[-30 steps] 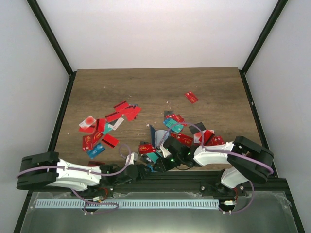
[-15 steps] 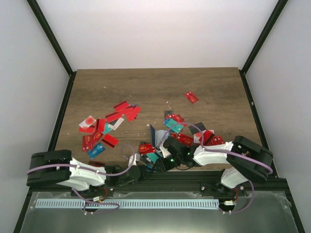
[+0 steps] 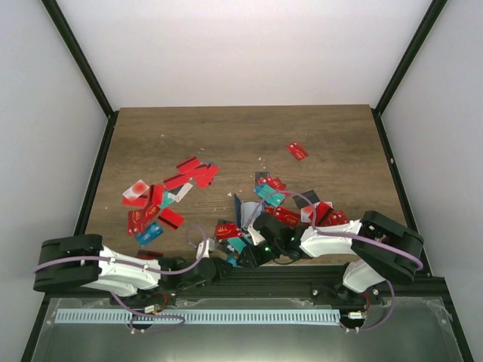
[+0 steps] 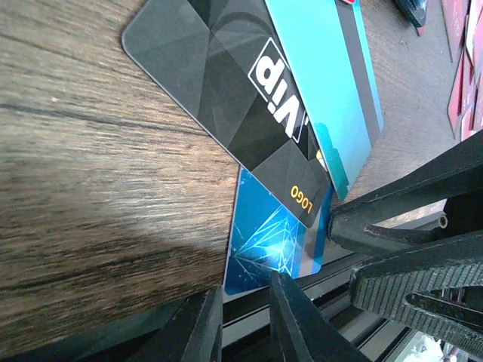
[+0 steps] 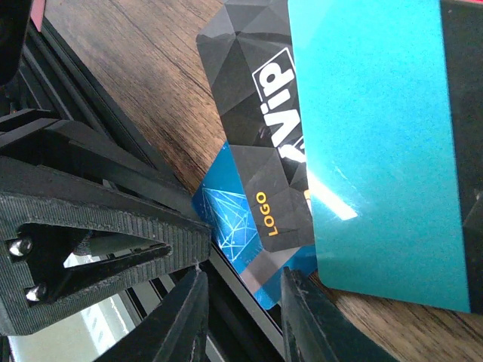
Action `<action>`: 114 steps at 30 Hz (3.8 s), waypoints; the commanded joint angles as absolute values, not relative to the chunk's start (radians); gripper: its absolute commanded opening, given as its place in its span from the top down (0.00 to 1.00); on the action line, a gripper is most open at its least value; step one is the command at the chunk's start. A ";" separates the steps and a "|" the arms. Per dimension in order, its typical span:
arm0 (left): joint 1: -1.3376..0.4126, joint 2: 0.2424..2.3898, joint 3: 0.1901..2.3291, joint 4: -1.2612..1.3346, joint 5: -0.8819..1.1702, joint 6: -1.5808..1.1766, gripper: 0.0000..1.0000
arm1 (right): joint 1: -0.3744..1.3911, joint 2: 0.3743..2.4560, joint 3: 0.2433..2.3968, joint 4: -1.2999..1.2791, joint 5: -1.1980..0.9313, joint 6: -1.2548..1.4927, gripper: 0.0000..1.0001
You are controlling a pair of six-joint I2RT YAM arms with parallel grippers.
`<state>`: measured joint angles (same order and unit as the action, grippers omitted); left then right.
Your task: Put the credit cards into the card holder
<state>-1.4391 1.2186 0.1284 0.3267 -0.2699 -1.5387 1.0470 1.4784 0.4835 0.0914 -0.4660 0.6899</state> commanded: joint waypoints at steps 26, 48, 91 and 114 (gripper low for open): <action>-1.422 1.115 0.109 0.412 -0.494 -1.413 0.76 | 1.065 1.455 0.484 -0.008 -0.489 0.685 0.70; -1.422 1.085 0.095 0.373 -0.566 -1.394 0.72 | 1.101 1.373 0.532 -0.063 -0.455 0.698 0.70; -1.227 0.824 0.216 -0.244 -0.130 -1.157 0.40 | 1.218 1.650 0.610 -0.103 -0.265 0.643 0.67; -1.090 1.233 0.269 0.174 0.063 -0.897 0.35 | 1.214 1.227 0.354 -0.050 -0.294 1.214 0.51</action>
<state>-1.0920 1.1278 0.2611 0.0761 -0.0700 -0.9367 1.2057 1.2526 0.3828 -0.1356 -0.2779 1.0500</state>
